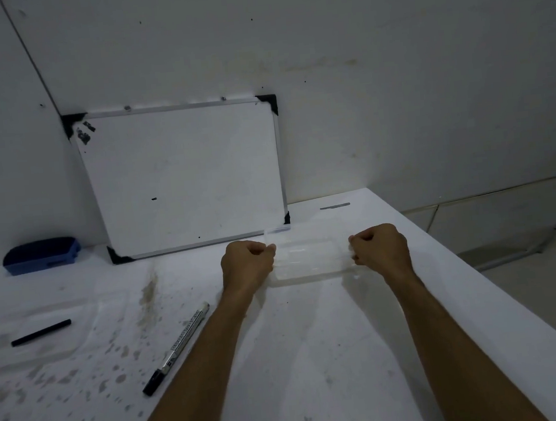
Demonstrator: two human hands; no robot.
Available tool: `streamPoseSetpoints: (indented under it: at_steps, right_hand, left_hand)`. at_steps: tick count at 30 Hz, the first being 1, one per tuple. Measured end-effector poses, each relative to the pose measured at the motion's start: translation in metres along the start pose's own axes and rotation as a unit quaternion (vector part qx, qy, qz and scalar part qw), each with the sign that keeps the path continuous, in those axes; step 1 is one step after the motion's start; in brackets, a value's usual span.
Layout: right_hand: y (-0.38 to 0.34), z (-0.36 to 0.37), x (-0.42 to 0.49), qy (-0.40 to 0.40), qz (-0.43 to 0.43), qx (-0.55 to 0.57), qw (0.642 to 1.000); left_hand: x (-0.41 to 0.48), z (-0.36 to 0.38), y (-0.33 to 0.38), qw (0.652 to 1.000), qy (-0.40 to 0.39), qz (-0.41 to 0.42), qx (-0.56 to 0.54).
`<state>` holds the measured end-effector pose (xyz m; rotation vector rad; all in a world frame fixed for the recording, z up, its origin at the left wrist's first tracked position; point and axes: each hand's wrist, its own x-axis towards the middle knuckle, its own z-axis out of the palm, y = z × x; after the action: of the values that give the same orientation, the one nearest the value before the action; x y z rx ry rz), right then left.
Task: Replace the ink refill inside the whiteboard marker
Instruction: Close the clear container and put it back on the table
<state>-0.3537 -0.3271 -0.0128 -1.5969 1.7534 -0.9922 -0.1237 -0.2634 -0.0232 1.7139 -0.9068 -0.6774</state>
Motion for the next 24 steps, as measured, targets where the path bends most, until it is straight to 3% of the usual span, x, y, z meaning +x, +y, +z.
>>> streamPoseSetpoints:
  at_steps: [5,8,11,16,21,24]
  right_hand:
    - [0.001,0.001,0.002,-0.001,0.008,0.006,1.000]
    - [0.004,0.002,0.004,0.002,0.013,0.057,0.998]
    - [0.009,0.004,0.005,-0.011,0.018,0.093,0.995]
    - [0.010,0.003,0.010,-0.062,0.067,0.220,0.971]
    - [0.014,0.012,0.015,-0.097,-0.051,0.089,0.990]
    - [0.017,0.021,0.013,-0.072,-0.093,0.033,0.993]
  left_hand:
    - [0.005,-0.002,-0.005,0.999,0.002,-0.021,-0.027]
    - [0.006,-0.004,-0.003,0.991,-0.020,-0.064,-0.111]
    - [0.007,-0.006,-0.003,0.990,-0.062,-0.042,-0.120]
    - [0.016,-0.002,-0.016,0.989,-0.119,0.077,0.035]
    - [0.021,-0.001,-0.028,0.948,-0.145,0.234,0.160]
    - [0.025,-0.004,-0.035,0.934,-0.152,0.253,0.204]
